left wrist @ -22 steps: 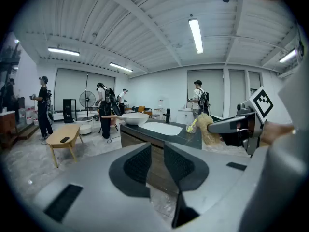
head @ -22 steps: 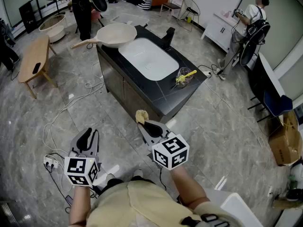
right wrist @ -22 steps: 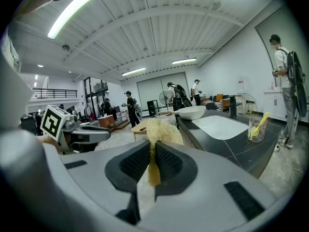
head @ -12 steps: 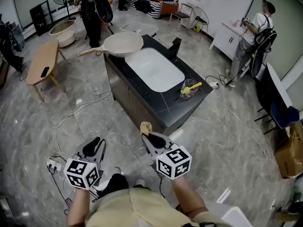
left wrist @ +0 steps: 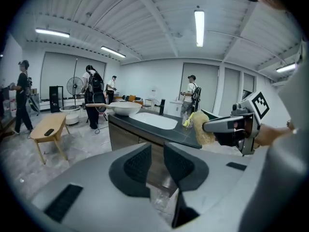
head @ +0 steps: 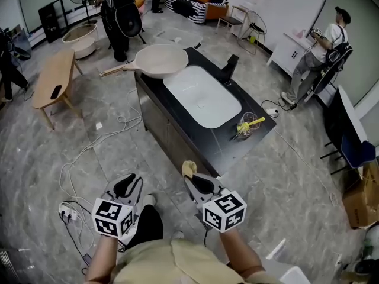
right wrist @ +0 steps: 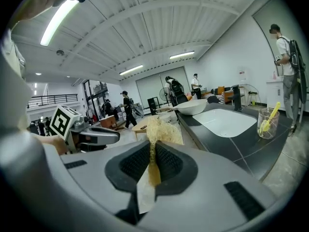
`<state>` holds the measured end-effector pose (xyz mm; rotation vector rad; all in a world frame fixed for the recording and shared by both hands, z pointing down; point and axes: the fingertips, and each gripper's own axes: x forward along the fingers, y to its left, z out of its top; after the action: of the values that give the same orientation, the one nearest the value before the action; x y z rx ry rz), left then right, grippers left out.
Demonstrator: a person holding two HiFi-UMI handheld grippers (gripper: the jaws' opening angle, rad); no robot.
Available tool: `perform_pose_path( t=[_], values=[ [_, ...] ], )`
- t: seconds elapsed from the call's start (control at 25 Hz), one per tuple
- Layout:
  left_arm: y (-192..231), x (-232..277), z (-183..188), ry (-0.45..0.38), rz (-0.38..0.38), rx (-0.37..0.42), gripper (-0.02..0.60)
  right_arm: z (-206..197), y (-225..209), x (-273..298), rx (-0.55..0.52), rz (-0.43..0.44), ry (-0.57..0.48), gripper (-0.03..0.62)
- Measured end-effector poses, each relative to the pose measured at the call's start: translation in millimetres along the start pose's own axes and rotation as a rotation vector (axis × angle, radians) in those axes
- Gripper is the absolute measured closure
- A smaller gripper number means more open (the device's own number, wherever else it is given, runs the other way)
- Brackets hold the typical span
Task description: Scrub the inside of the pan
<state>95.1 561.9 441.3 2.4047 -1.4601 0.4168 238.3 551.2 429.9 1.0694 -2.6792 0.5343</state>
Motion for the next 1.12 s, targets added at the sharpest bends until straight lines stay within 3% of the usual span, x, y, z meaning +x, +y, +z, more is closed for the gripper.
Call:
perform_pose_path(
  t=[0.28, 0.6, 0.72, 0.96, 1.12],
  values=[
    [89, 53, 39, 0.027, -0.054, 0.089, 0.494, 52, -25, 104, -0.01, -0.033, 0.019, 0.551],
    [203, 99, 80, 0.048, -0.053, 0.142, 0.473, 115, -45, 215, -0.032, -0.042, 0.016, 0.551],
    [229, 113, 87, 0.061, -0.07, 0.165, 0.451, 132, -56, 236, -0.046, -0.067, 0.021, 0.551],
    [265, 147, 106, 0.111, -0.123, 0.29, 0.407, 161, -88, 267, -0.054, -0.124, 0.019, 0.551],
    [285, 179, 128, 0.103, -0.117, 0.302, 0.407, 180, -112, 289, -0.071, -0.128, 0.025, 0.551]
  ],
)
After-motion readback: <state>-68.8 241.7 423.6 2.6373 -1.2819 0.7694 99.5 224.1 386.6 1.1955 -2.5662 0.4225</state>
